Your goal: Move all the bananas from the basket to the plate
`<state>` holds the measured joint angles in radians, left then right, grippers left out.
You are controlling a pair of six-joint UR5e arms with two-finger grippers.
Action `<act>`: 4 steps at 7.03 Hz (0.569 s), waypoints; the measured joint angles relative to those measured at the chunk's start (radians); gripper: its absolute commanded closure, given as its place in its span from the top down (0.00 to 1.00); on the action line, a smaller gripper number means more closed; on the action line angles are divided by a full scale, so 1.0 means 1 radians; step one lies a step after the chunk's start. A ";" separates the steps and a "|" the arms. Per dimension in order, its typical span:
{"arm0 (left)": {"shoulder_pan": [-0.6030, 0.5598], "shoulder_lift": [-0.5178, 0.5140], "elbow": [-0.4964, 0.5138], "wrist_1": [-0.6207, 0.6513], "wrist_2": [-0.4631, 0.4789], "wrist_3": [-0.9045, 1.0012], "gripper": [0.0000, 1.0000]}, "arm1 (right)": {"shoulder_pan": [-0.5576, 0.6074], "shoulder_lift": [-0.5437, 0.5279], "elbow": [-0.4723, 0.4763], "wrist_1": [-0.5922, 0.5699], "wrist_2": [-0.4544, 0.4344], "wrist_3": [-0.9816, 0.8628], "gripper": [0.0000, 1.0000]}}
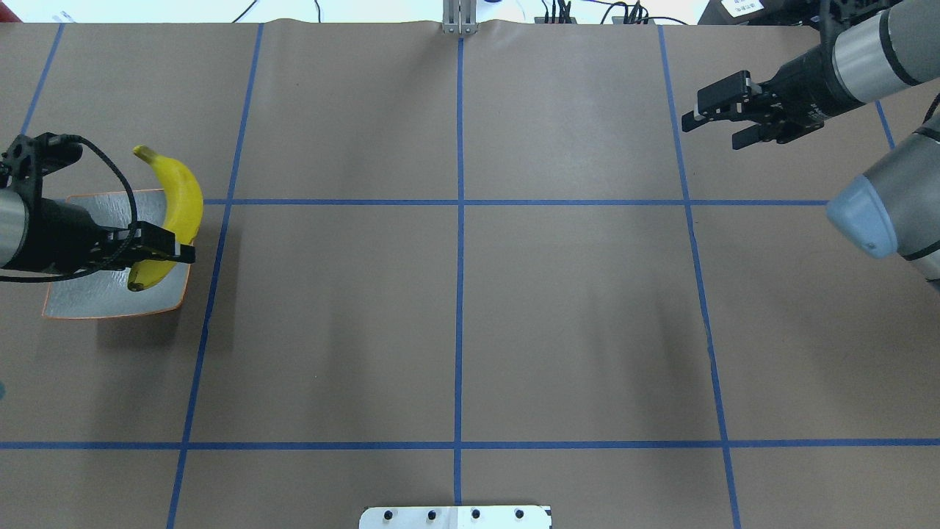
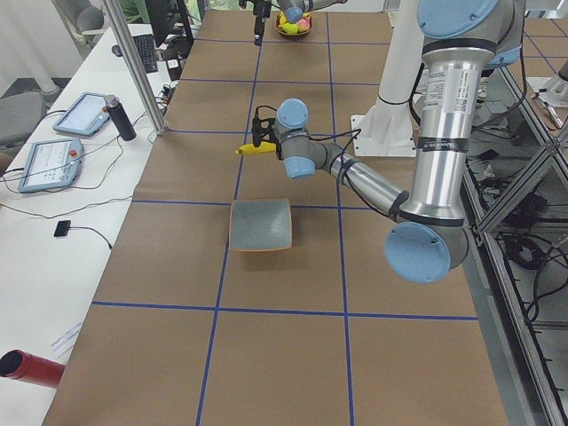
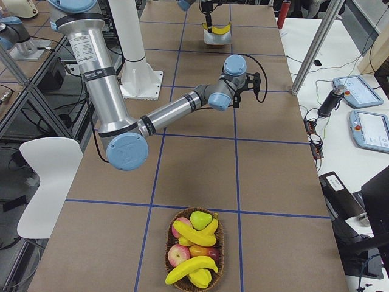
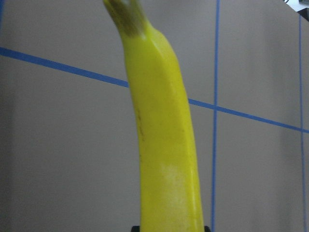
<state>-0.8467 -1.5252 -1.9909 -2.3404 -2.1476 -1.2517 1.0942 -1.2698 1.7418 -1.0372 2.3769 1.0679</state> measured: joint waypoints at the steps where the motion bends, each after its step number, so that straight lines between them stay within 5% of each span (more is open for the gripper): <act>1: -0.006 0.028 -0.016 0.086 0.019 0.107 0.00 | 0.017 -0.016 -0.001 -0.061 -0.018 -0.075 0.98; 4: -0.074 0.043 -0.060 0.424 0.071 0.483 0.00 | 0.032 -0.096 -0.011 -0.141 -0.085 -0.226 0.98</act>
<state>-0.9209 -1.4820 -2.0506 -1.9168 -2.0767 -0.7686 1.1262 -1.3654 1.7312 -1.1783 2.2918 0.8421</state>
